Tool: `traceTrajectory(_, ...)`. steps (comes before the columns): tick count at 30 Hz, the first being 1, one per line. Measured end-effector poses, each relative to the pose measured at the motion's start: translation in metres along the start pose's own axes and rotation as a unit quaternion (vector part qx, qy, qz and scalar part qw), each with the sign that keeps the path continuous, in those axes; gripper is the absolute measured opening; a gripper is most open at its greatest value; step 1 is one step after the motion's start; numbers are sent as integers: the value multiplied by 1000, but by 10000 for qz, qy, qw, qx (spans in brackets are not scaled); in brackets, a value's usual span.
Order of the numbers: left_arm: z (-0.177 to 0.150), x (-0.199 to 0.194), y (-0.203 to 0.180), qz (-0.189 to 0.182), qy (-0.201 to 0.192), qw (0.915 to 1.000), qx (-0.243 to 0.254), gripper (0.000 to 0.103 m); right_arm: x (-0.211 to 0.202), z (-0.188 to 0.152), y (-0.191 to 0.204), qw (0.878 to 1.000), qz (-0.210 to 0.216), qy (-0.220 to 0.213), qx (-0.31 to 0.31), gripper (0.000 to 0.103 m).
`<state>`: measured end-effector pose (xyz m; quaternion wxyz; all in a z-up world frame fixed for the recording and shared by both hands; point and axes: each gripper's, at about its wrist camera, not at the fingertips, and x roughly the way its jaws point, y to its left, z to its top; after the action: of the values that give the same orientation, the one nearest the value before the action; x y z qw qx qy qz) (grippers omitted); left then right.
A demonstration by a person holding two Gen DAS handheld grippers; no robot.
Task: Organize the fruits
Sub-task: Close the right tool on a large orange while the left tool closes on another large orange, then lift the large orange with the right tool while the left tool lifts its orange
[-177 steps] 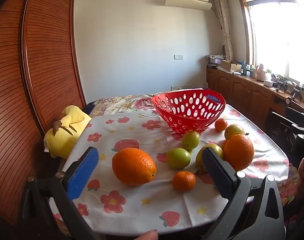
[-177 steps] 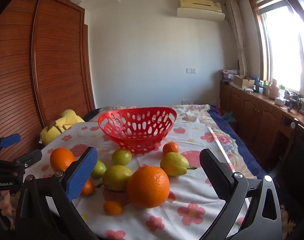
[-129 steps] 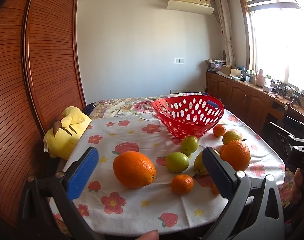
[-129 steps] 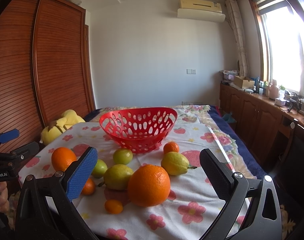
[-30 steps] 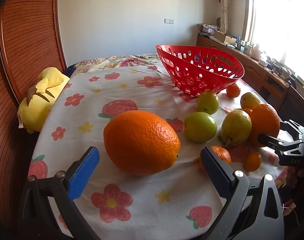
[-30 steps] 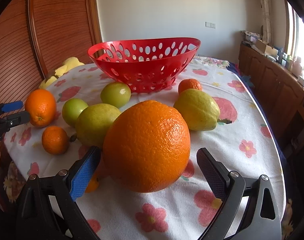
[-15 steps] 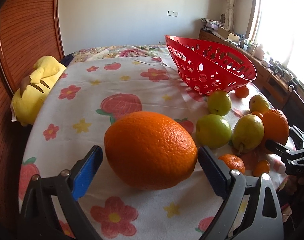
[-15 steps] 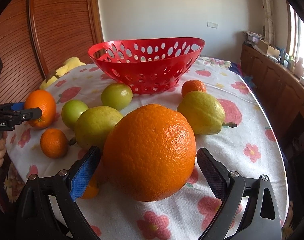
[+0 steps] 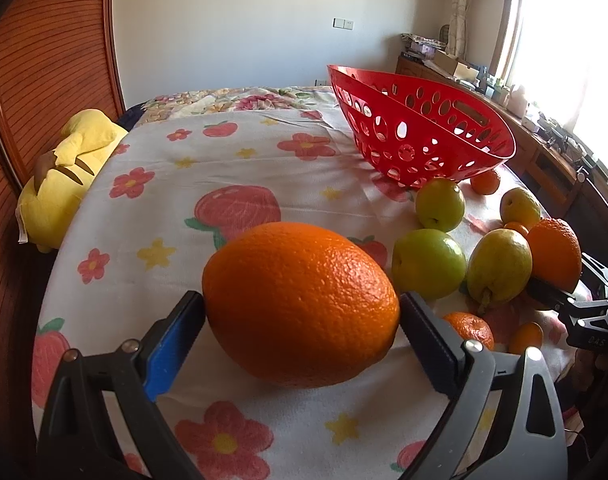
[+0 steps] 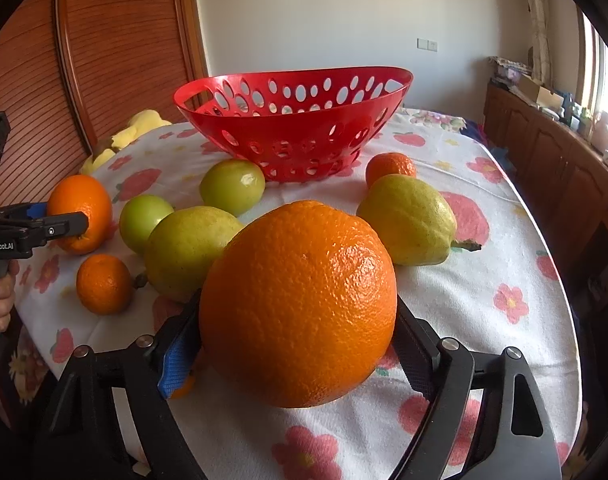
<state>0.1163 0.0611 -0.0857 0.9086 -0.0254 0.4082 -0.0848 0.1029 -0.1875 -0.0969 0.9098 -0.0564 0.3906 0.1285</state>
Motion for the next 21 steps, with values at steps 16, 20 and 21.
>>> traceTrajectory(16, -8, -5, 3, -138, -247, 9995, -146, 94, -8, -4, 1, 9997, 172, -155, 28, 85)
traceTrajectory(20, -10, -6, 4, -143, -268, 9994, -171, 94, -11, -2, 0, 9996, 181, -200, 27, 85)
traceTrajectory(21, -11, -7, 4, -139, -279, 9994, -172, 94, -12, -2, 0, 9996, 184, -214, 28, 85)
